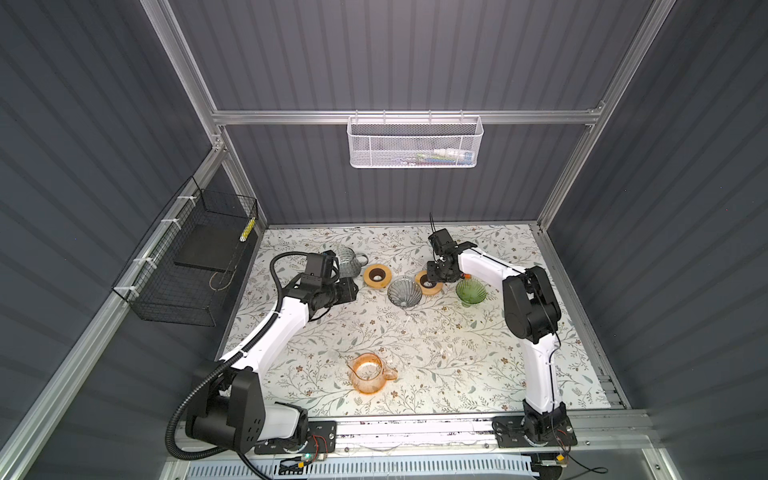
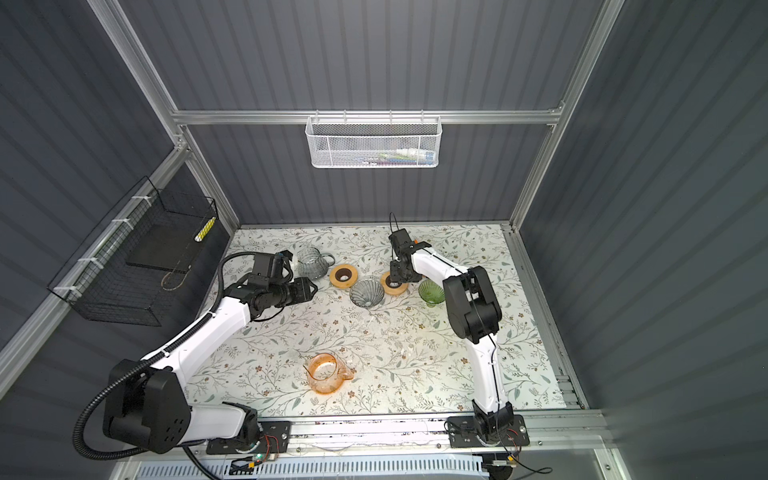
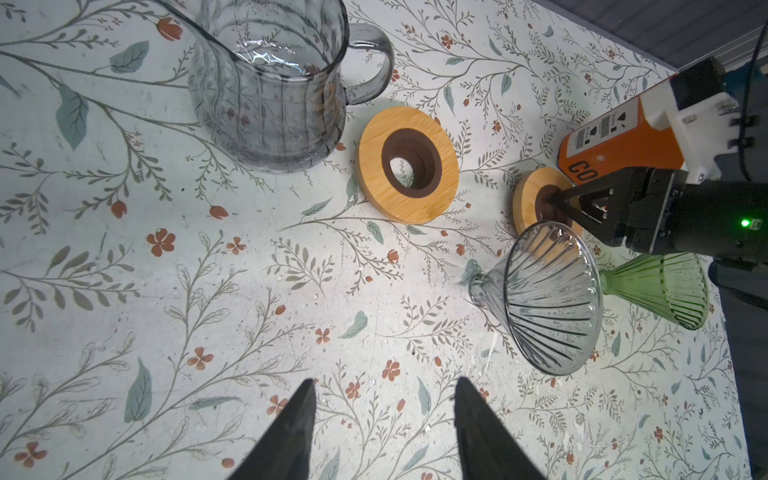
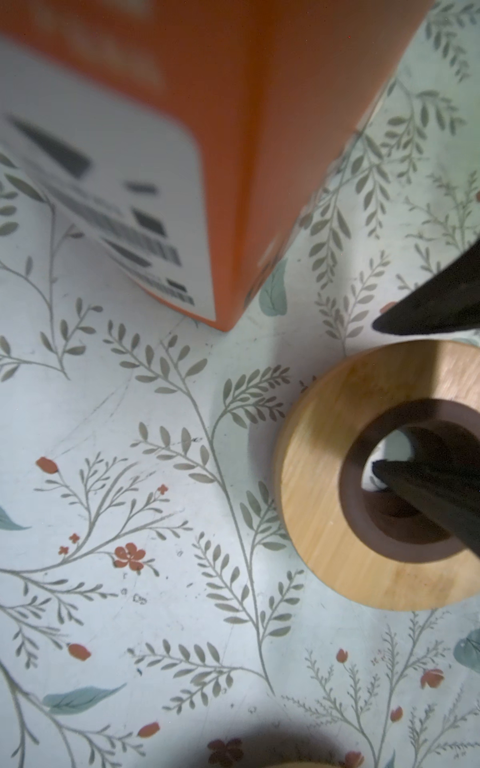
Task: Place the coffee filter in the dripper
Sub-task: 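Lower the right gripper into the bamboo stand's hole, then open the right gripper inside the bamboo stand's hole to grip it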
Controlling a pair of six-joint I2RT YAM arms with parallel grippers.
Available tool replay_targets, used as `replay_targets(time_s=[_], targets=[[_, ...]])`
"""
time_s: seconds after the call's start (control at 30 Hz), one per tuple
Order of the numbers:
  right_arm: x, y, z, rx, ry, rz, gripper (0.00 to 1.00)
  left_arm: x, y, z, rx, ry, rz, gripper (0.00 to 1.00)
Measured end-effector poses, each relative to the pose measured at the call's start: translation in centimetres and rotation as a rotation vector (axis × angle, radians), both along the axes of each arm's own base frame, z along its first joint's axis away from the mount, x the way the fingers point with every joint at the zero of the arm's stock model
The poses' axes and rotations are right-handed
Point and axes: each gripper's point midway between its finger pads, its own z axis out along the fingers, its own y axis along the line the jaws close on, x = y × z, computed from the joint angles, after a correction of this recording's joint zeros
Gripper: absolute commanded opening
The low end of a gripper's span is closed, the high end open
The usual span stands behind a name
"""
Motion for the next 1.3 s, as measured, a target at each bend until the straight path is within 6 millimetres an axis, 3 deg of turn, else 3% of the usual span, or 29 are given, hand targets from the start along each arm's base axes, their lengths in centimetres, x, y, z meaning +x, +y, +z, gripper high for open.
replay_targets(time_s=[0.2,0.5,0.77,1.3], targets=[[0.1,0.1,0.3,0.006,0.002,0.004,0.43,0.0,0.0,0.0,0.0,0.0,-0.001,0.54],[0.1,0.2,0.4,0.013,0.005,0.009,0.46,0.0,0.0,0.0,0.005,-0.002,-0.001,0.54],[0.0,0.3,0.3,0.014,0.009,0.013,0.35,0.1,0.2,0.0,0.01,-0.004,0.003,0.54],[-0.4,1.1,0.3,0.008,0.008,0.04,0.44,0.1,0.3,0.0,0.015,-0.006,0.008,0.54]])
